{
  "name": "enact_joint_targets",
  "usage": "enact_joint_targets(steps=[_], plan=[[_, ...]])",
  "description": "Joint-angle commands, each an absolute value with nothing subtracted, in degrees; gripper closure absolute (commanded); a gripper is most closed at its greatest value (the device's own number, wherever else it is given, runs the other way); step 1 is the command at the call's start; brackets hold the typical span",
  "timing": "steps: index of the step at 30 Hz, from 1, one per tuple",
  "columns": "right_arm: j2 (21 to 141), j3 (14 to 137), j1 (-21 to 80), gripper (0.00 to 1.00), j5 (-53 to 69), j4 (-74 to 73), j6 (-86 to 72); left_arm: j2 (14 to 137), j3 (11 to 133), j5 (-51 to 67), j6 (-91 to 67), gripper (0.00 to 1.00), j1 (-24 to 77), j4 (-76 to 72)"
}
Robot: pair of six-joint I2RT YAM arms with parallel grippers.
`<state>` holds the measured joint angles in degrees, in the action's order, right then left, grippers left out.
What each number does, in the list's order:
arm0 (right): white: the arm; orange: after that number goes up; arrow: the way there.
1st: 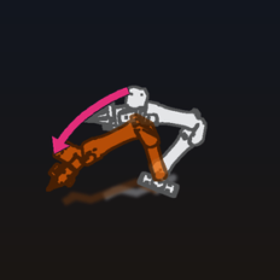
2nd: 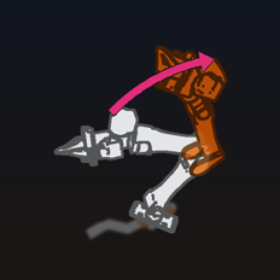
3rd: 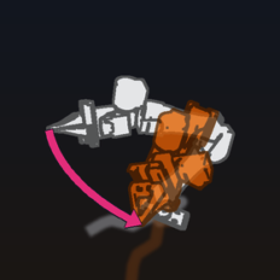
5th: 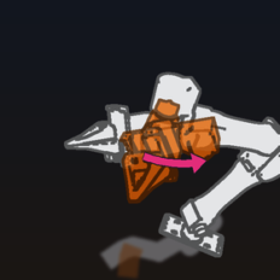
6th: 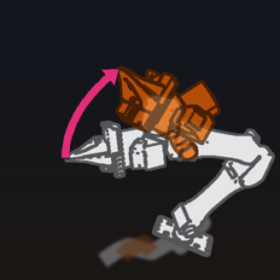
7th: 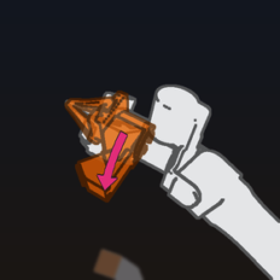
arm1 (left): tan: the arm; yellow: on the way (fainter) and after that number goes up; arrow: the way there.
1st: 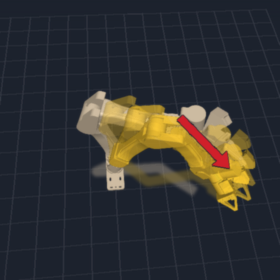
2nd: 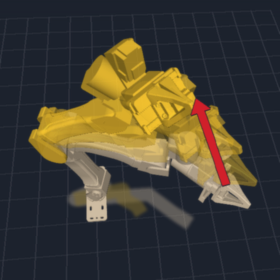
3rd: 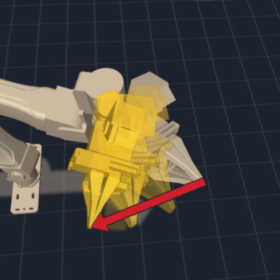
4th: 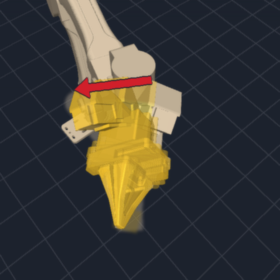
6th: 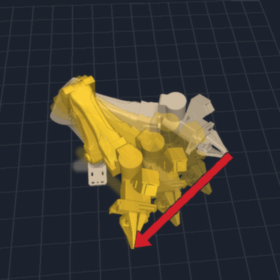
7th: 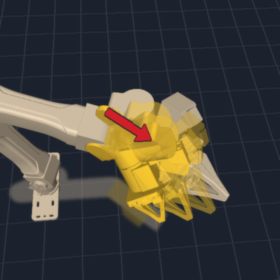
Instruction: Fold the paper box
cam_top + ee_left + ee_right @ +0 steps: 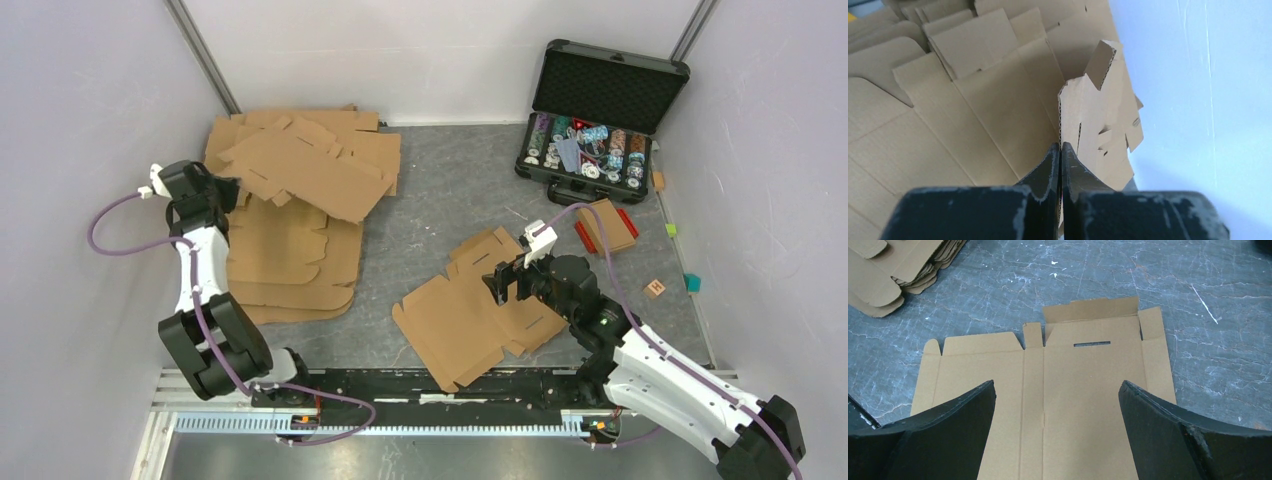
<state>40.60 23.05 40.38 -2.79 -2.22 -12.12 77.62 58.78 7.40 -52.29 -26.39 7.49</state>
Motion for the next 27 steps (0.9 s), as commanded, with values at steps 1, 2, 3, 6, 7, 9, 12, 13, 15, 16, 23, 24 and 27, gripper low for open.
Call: enact_joint_targets(steps=[1, 2, 3, 6, 7, 9, 12, 13, 15, 16, 23, 24, 27], plan=[[39.93, 25.24, 40.55, 0.02, -2.43, -0.86, -11.87, 76.56, 61.36, 4.26, -59.14, 0.98, -30.65, 7.88], [39.82, 25.14, 40.56, 0.02, -2.59, -1.11, -11.74, 76.03, 60.99, 2.87, -59.47, 0.98, -31.82, 8.20], [39.74, 25.15, 40.50, 0.02, -2.66, -1.42, -11.60, 75.44, 60.23, 1.44, -59.91, 0.98, -32.26, 8.32], [40.20, 25.05, 40.52, 0.02, -4.26, -2.18, -11.96, 74.61, 58.46, -1.68, -59.35, 0.67, -32.25, 8.51], [40.60, 25.07, 40.51, 0.02, -4.72, -2.46, -12.40, 74.66, 57.94, -1.55, -58.98, 0.49, -32.23, 8.25], [41.50, 25.35, 40.56, 0.02, -5.69, -3.42, -13.22, 75.13, 57.13, 0.52, -57.33, 0.04, -32.08, 6.87], [42.56, 25.49, 40.52, 0.02, -7.74, -5.22, -14.24, 75.75, 58.23, 3.42, -53.54, 0.00, -30.43, 8.11], [42.92, 25.38, 40.47, 0.02, -8.70, -5.94, -14.61, 75.48, 58.71, 3.27, -52.08, 0.00, -29.04, 9.02], [43.73, 25.40, 40.46, 0.02, -10.65, -7.28, -15.67, 74.52, 59.25, 3.26, -48.30, 0.00, -24.84, 9.31], [44.25, 25.40, 40.45, 0.02, -11.87, -8.07, -16.28, 73.90, 59.61, 3.25, -45.86, 0.00, -21.92, 9.32], [48.75, 27.07, 40.49, 0.02, -21.97, -17.05, -27.14, 74.30, 60.95, 11.36, -35.84, 0.01, -3.01, 8.17], [49.23, 27.03, 40.47, 0.02, -24.20, -19.14, -30.67, 75.17, 60.99, 11.83, -34.69, 0.03, 0.01, 8.26], [51.69, 26.93, 40.52, 0.03, -29.95, -26.24, -42.31, 77.84, 60.99, 12.95, -32.18, 0.09, 9.42, 8.17]])
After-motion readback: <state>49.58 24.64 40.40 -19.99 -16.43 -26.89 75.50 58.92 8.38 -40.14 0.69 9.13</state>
